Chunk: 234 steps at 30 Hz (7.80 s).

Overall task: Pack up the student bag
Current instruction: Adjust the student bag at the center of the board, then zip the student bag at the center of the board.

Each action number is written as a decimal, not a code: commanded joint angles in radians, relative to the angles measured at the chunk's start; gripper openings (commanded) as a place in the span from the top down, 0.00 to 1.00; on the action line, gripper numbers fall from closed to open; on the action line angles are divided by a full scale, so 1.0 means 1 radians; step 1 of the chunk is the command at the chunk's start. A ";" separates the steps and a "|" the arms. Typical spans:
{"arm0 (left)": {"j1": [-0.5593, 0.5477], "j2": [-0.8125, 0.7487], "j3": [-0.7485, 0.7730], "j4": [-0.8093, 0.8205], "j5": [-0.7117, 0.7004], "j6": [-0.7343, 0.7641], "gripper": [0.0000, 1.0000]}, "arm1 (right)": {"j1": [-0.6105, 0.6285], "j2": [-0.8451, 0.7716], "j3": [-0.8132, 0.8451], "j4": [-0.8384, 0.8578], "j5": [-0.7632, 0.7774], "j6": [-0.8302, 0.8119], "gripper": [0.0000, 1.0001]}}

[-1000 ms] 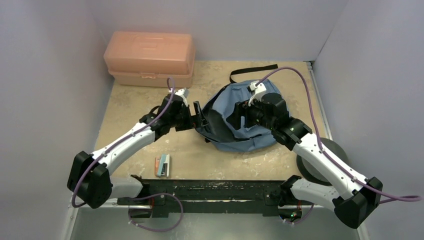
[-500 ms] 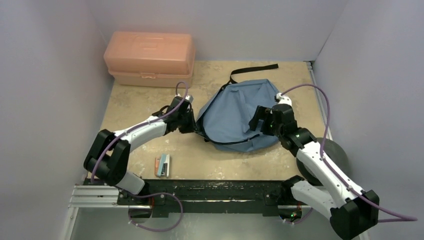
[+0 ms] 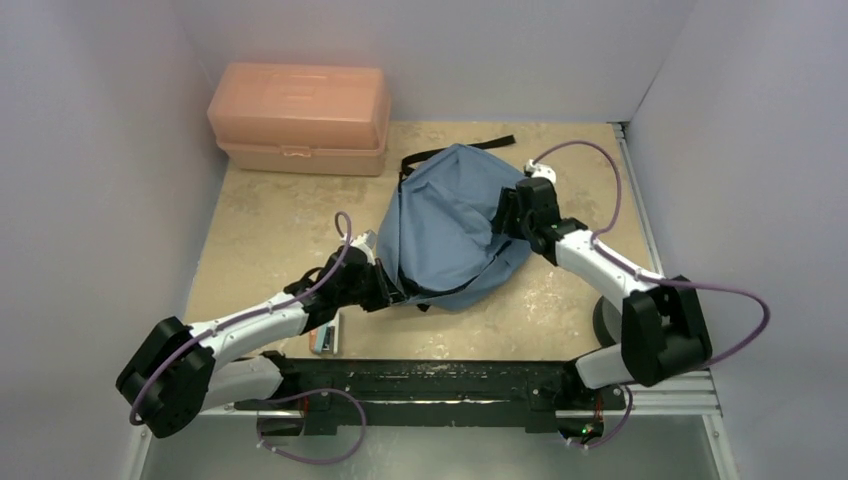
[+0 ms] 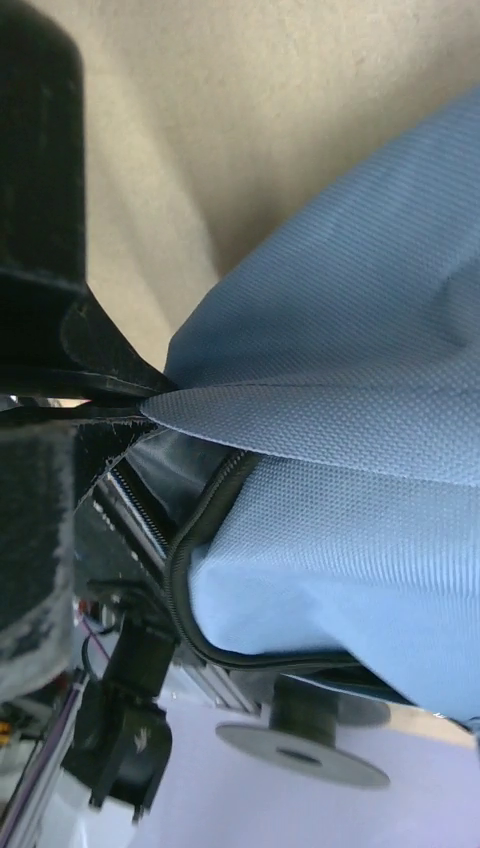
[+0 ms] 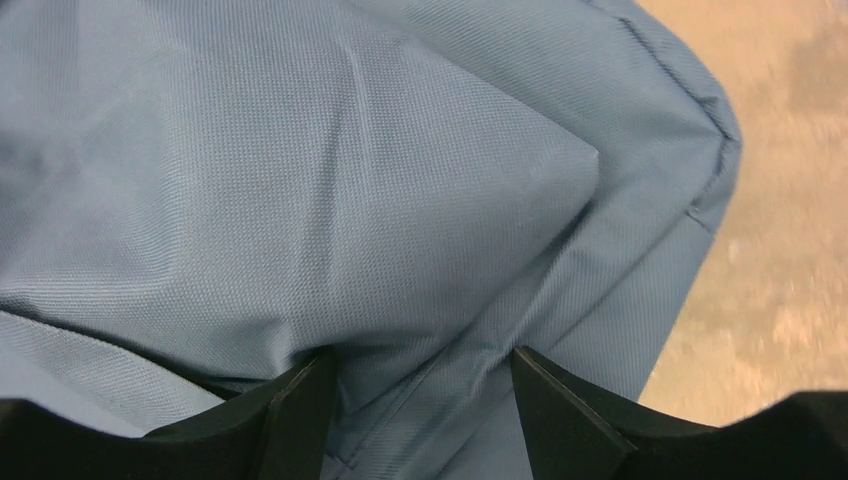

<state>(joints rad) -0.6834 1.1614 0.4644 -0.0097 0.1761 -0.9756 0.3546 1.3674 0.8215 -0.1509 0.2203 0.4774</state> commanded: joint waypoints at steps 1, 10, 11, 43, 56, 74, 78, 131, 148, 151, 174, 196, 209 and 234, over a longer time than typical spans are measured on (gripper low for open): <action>-0.021 -0.078 -0.010 0.001 0.035 -0.081 0.88 | 0.005 0.053 0.218 0.067 0.115 -0.121 0.33; 0.035 -0.322 0.040 -0.311 -0.029 -0.012 0.42 | 0.190 0.116 0.387 0.225 -0.196 -0.172 0.16; 0.041 -0.343 0.055 -0.344 -0.030 -0.005 0.41 | 0.192 0.149 0.392 0.313 -0.303 -0.143 0.14; 0.067 -0.603 0.155 -0.573 -0.015 0.011 0.24 | 0.221 0.756 0.734 0.542 -0.659 -0.194 0.38; 0.068 -0.606 0.114 -0.512 0.012 -0.031 0.24 | 0.225 0.757 0.709 0.516 -0.683 -0.159 0.46; 0.074 -0.622 0.170 -0.568 -0.041 -0.010 0.24 | 0.246 0.740 0.648 0.593 -0.711 -0.071 0.53; 0.119 -0.600 0.214 -0.589 -0.067 0.033 0.24 | 0.253 0.686 0.707 0.350 -0.485 -0.012 0.38; 0.521 0.095 0.735 -0.458 0.275 0.426 0.27 | 0.367 0.756 0.912 0.060 -0.068 0.457 0.81; 0.692 0.450 0.716 -0.172 0.562 0.055 0.36 | 0.356 0.581 0.588 0.621 -0.689 0.003 1.00; 0.645 0.536 0.804 -0.217 0.522 0.096 0.36 | 0.351 0.588 0.557 0.660 -0.750 -0.072 1.00; 0.435 0.827 0.977 -0.288 0.307 0.263 0.71 | 0.377 0.528 0.474 0.593 -0.816 -0.271 1.00; 0.441 0.699 0.935 -0.321 0.249 0.265 0.51 | 0.595 -0.228 -0.199 0.335 -0.359 -0.071 1.00; 0.368 0.218 0.313 -0.183 0.344 -0.131 0.32 | 0.595 -0.209 -0.207 0.464 -0.466 -0.036 1.00; 0.491 0.366 0.509 -0.440 -0.009 0.262 1.00 | 0.596 -0.323 -0.265 0.373 -0.732 -0.076 1.00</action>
<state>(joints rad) -0.2764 1.5883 0.8829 -0.3218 0.4397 -0.9329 0.9340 1.1500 0.5739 0.2417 -0.3695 0.3466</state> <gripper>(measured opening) 0.043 0.005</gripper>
